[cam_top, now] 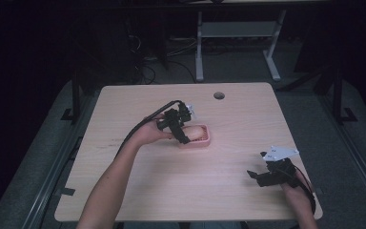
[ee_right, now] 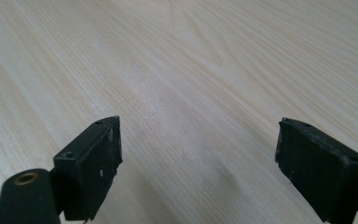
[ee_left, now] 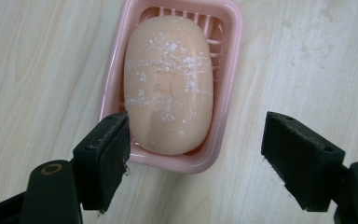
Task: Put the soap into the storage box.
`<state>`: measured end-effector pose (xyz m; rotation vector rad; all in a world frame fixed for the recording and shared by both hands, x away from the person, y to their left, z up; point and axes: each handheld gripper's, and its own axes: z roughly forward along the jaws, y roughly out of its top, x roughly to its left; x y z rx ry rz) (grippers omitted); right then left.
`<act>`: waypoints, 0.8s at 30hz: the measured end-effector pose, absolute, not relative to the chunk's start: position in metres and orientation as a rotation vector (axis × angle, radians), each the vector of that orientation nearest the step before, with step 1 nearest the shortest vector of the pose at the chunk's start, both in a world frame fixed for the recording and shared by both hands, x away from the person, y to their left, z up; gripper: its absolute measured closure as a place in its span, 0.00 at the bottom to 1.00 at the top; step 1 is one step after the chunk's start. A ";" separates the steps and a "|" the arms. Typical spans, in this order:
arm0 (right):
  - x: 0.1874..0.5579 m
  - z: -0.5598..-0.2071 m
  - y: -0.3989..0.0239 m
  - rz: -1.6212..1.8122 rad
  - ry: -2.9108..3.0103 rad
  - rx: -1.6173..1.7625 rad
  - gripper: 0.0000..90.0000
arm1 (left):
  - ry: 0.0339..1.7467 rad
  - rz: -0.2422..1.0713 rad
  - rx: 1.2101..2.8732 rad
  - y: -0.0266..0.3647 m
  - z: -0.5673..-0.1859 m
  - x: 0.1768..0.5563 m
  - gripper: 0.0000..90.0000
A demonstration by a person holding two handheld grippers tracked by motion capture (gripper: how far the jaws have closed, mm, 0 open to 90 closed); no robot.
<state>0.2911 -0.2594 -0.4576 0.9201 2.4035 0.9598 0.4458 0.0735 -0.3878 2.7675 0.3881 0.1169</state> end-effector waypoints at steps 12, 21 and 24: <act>0.292 -0.458 -0.259 0.955 2.405 0.920 0.15 | 0.390 0.129 2.761 0.085 -0.389 0.431 0.26; 0.292 -0.459 -0.257 0.953 2.407 0.930 0.15 | 0.399 0.140 2.751 0.098 -0.391 0.419 0.26; 0.292 -0.459 -0.257 0.953 2.408 0.932 0.16 | 0.401 0.143 2.746 0.101 -0.392 0.416 0.26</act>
